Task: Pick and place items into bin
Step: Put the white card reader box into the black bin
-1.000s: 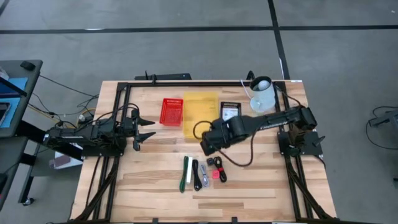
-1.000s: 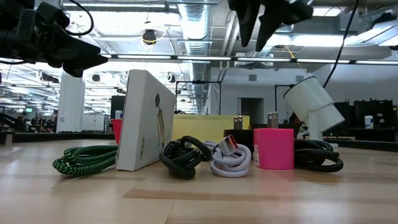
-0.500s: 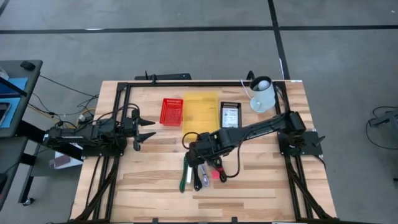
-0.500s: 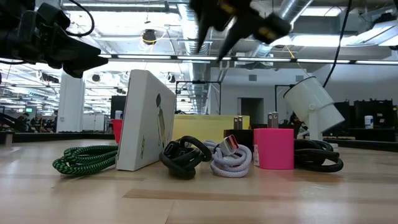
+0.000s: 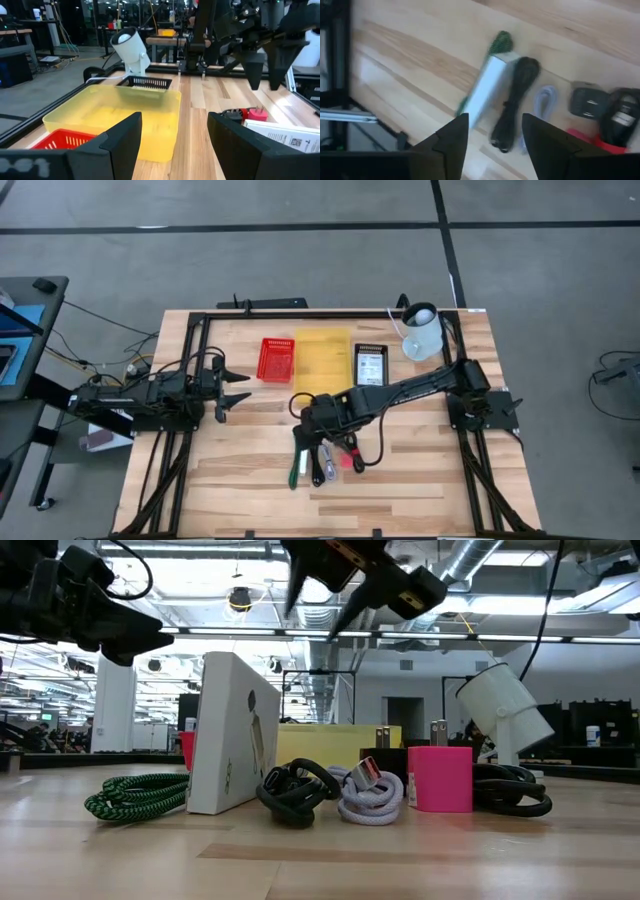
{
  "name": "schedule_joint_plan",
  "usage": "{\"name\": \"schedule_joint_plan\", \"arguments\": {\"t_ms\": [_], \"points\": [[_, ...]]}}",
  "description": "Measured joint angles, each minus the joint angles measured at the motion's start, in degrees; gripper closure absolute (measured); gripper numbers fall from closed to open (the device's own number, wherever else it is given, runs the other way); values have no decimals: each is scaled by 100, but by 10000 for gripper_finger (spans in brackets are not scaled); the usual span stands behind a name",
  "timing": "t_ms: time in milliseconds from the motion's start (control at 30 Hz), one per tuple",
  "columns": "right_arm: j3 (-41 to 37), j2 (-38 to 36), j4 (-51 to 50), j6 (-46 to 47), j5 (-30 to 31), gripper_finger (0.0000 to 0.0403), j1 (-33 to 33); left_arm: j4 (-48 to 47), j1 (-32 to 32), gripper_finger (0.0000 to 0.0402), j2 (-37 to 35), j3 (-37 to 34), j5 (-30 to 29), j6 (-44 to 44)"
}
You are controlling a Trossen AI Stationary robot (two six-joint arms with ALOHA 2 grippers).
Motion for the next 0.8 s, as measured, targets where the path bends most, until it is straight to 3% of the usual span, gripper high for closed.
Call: {"name": "schedule_joint_plan", "arguments": {"t_ms": [300, 800], "points": [[-1, 0, 178, 254, -4, 185, 4, -1, -2, 182, 2, 0, 1, 0], [-1, 0, 285, 347, 279, 184, 106, -1, 0, 182, 2, 0, 1, 0]]}}
